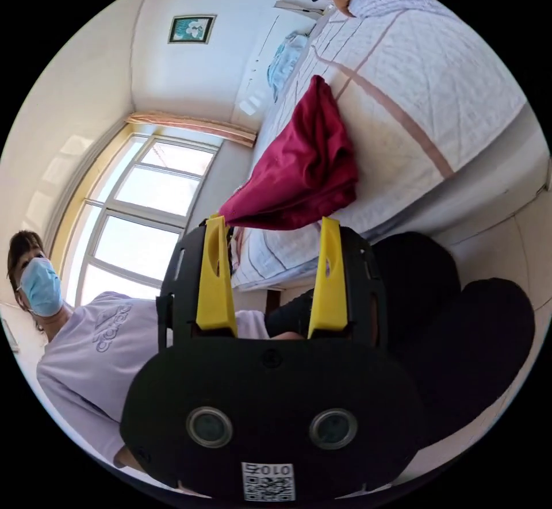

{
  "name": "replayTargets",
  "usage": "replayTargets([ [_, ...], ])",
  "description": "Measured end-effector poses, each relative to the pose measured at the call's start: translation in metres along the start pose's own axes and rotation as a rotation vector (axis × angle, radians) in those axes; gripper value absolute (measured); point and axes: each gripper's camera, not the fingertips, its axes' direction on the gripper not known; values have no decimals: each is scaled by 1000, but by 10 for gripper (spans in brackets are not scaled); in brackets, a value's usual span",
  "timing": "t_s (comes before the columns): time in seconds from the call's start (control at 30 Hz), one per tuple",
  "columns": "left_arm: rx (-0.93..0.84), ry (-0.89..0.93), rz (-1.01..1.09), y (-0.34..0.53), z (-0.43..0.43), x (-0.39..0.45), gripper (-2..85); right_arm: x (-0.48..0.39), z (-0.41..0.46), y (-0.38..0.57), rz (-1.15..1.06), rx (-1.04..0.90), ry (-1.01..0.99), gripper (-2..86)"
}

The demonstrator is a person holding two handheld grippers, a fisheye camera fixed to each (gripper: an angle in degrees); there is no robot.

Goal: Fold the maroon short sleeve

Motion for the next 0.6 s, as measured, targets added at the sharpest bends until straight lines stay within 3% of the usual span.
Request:
replayTargets([
  [0.13, 18, 41, 1, -9, -5, 1, 23, 20, 19, -8, 62, -9, -148, 225],
  [0.27, 19, 51, 20, -14, -9, 5, 21, 44, 2, -23, 124, 143, -261, 229],
  [0.37, 30, 57, 23, -14, -12, 6, 22, 57, -20, -38, 166, 210, -227, 220],
  [0.6, 46, 68, 12, -8, -15, -1, 26, 46, -38, -66, 138, 149, -132, 183],
])
